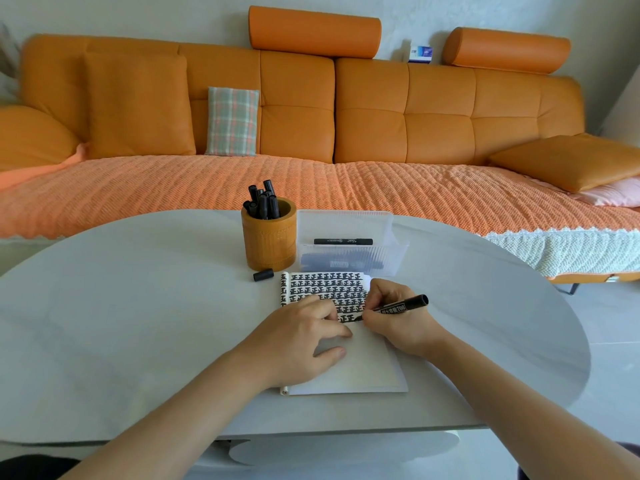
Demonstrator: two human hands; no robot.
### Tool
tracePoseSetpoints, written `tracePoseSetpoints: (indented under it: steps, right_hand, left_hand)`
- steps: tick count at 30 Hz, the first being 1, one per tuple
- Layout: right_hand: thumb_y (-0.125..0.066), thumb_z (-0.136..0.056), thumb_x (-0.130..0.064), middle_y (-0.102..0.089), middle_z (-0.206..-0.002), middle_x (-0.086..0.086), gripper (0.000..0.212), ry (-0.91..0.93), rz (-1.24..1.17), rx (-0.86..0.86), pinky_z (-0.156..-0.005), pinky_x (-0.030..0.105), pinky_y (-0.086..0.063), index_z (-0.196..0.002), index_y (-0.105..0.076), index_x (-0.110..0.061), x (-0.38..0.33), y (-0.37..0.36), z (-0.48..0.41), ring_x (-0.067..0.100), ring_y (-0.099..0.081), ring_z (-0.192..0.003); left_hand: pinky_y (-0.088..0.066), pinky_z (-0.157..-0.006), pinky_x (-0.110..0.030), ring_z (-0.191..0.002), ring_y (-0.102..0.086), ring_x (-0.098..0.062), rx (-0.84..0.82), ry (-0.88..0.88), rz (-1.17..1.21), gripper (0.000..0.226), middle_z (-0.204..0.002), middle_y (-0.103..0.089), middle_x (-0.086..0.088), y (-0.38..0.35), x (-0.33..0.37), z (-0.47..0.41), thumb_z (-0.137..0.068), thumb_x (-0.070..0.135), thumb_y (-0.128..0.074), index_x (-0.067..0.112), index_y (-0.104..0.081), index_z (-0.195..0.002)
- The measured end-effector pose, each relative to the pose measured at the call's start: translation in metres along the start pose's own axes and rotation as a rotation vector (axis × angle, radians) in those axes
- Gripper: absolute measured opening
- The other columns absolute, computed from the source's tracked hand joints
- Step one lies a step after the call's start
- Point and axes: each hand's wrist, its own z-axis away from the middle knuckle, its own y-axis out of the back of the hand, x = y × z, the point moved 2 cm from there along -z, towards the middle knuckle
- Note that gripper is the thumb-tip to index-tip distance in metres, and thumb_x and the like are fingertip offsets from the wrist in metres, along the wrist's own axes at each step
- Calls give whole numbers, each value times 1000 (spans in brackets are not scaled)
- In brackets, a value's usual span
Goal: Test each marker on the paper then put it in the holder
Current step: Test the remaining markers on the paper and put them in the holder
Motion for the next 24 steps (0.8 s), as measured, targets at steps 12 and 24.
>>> tracePoseSetpoints:
  steps: [12,24]
  right_hand:
    - [-57,-96,1,-70,-92,-2,26,279,238,83,-73,18,-50,-110,-70,-16,-13,11,-16,9,-64,-78]
    - [-35,-105,-10,-58,-80,10,32,23,261,-117,-56,33,-47,-98,-59,-30,-33,-7,-35,19,-55,-57]
  left_hand:
    - [-47,-83,-26,-96,-51,-3,245,201,55,25,-99,-58,11,31,-39,-6,-92,33,-58,22,-70,-111]
    - [-50,-78,-35,-100,-53,-20,242,563,-192,26,-100,-63,-2,32,-106,7,-92,29,-62,15,-70,-113]
